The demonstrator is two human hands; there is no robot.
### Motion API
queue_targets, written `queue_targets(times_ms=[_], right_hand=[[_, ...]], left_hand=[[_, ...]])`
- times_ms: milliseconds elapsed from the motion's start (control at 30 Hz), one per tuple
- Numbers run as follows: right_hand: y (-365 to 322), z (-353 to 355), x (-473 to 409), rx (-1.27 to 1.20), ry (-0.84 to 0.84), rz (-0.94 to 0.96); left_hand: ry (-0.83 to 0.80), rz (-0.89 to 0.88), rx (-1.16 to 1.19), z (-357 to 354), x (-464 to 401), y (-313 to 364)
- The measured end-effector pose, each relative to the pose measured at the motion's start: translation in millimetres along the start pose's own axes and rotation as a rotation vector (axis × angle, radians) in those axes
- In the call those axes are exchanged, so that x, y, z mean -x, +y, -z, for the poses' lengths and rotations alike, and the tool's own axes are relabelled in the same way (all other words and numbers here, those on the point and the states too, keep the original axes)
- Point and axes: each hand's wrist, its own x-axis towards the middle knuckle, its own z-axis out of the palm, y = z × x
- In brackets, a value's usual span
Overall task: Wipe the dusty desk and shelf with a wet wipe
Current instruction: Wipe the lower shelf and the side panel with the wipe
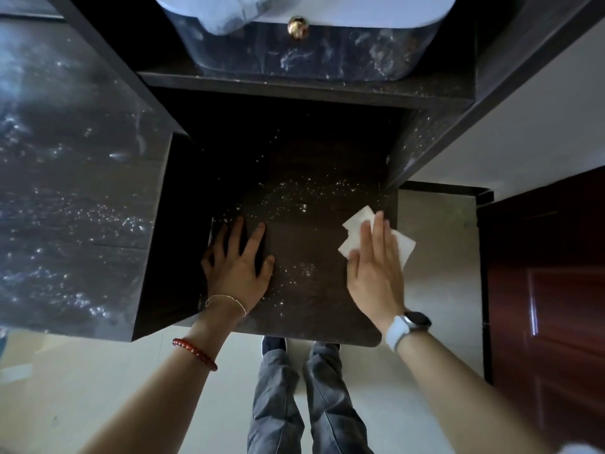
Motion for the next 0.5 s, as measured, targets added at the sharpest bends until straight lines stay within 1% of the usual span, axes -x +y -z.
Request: queue_targets(times_ms=[33,67,100,200,233,267,300,333,367,467,500], right_hand=[[-11.2,-3.0,3.0,-0.018,-0.001,-0.031],[-23.4,-8.4,13.8,-0.023,-0.013,0.011],[-35.0,-16.0,31.1,-0.026,-0.047,0.127],[-47.9,-32.6,84.7,0.004,-0.214,0.608],[-41.7,-32.2,87.5,0.020,-0.252,0.712],[-34.3,-29.6,80.9,0.031,-0.253,0.756],[-27.9,-26.5,69.7,0.047,-0.236,0.739],[-22.9,-22.4,55.7,0.055,-0.209,0.669],[-19.9,-16.7,40.1,0.048,-0.165,0.544],[-22.1,-7.0,0.8,-0.038,-0.023,0.040],[-31.6,-9.0,-1.7,-0.072,-0.009,-0.072]], left_hand=[[-0.001,-0.007,0.000,0.4,-0.5,-0.9],[0.012,-0.018,0.006,1.3,-0.6,-1.9],[0.032,-0.030,0.020,2.2,-0.2,-3.3],[0.051,-0.056,0.054,2.7,1.2,-8.8],[0.051,-0.067,0.055,1.8,1.4,-10.6],[0.056,-0.078,0.055,1.4,1.8,-12.2],[0.063,-0.087,0.053,0.9,2.2,-13.5],[0.069,-0.095,0.052,0.6,2.2,-14.5],[0.072,-0.100,0.052,-0.4,2.3,-15.6],[0.074,-0.113,0.058,-3.2,2.1,-17.4],[0.078,-0.115,0.064,-3.6,1.7,-17.8]])
